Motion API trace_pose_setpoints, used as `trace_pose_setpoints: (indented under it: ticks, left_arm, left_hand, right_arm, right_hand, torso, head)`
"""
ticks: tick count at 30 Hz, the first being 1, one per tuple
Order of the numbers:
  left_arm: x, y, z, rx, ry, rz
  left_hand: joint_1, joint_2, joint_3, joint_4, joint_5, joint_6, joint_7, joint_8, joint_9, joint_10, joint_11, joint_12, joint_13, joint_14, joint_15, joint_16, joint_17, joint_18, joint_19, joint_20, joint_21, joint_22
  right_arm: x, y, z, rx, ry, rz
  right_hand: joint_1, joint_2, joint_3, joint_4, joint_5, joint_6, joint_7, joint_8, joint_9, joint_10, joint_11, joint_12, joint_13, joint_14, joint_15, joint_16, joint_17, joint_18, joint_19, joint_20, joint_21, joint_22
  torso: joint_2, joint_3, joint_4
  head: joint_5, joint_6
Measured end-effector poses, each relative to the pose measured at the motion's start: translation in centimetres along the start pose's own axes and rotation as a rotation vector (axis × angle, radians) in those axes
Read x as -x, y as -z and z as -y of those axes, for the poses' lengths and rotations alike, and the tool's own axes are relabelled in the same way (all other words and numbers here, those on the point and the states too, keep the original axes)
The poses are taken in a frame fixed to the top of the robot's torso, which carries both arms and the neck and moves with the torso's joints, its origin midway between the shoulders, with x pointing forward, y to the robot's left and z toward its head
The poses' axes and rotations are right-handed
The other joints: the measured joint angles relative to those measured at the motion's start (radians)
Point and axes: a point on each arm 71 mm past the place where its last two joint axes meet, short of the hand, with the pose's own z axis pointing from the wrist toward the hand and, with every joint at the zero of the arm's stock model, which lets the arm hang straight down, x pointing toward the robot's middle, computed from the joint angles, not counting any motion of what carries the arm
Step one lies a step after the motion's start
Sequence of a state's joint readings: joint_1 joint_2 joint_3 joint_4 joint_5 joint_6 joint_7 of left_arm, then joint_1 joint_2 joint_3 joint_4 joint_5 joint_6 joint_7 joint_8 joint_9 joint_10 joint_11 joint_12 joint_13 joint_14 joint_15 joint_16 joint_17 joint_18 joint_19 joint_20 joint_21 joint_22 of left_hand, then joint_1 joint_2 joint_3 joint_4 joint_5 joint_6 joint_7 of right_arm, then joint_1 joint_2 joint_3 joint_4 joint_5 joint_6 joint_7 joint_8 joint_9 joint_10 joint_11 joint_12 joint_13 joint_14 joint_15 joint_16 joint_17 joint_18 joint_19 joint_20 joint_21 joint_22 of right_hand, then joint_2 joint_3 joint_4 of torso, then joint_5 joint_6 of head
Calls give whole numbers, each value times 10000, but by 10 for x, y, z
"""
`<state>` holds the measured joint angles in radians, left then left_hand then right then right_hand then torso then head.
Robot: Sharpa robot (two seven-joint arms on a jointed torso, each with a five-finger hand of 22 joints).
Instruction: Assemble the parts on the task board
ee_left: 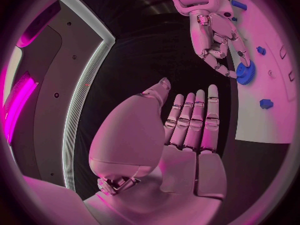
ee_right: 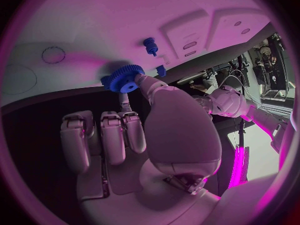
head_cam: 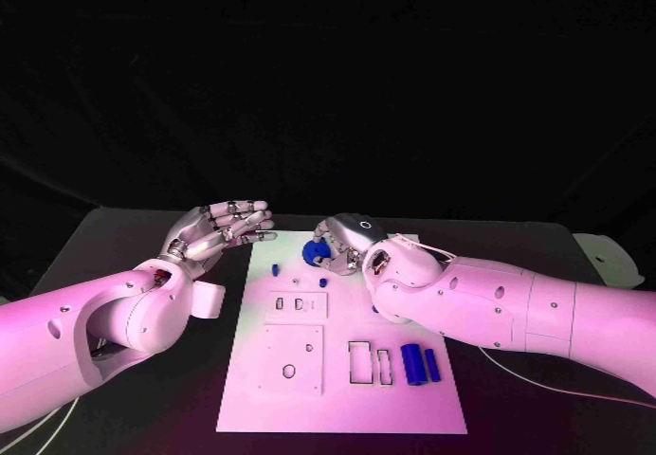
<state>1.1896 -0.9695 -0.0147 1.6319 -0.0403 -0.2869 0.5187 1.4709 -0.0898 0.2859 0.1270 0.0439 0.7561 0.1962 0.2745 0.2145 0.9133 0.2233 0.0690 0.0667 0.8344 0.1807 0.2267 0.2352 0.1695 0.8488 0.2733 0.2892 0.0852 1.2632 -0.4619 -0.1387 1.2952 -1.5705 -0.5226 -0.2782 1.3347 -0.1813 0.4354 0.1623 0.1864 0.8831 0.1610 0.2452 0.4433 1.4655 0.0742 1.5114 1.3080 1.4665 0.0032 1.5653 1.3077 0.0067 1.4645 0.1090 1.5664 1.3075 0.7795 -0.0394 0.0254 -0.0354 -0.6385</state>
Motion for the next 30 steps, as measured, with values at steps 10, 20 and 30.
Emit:
trace_pose_setpoints:
  ticks: [10,20,30]
  left_arm:
    - [0,0,0,16,8,-15]
    - [0,-1,-1,34,8,-16]
    - [0,0,-1,50,-2,0]
  left_hand:
    - [0,0,0,0,0,0,0,0,0,0,0,0,0,0,0,0,0,0,0,0,0,-10]
    - [0,0,0,0,0,0,0,0,0,0,0,0,0,0,0,0,0,0,0,0,0,-10]
    - [0,0,0,0,0,0,0,0,1,0,0,0,0,0,0,1,0,0,0,0,0,-9]
  right_arm:
    - [-1,-2,0,-97,44,-89]
    - [-4,-2,-2,-113,63,-343]
    - [-4,2,3,-258,-7,-722]
  right_hand:
    - [-426,-133,-69,83,-626,-707,231,-521,-143,-4,174,-215,-1,0,148,0,-1,2,-18,131,0,-1]
    - [-595,-201,-218,182,-681,-714,238,-610,-143,-8,243,-254,-2,0,147,0,-2,1,17,167,0,6]
    - [-1160,-61,-499,552,-622,-667,191,-618,-88,-7,243,-254,-3,0,147,0,-3,1,17,166,-1,5]
  torso:
    - [-2,-7,-1]
    - [-2,-4,-1]
    - [-5,5,-14]
  head:
    - [5,15]
    - [-11,12]
    - [34,-5]
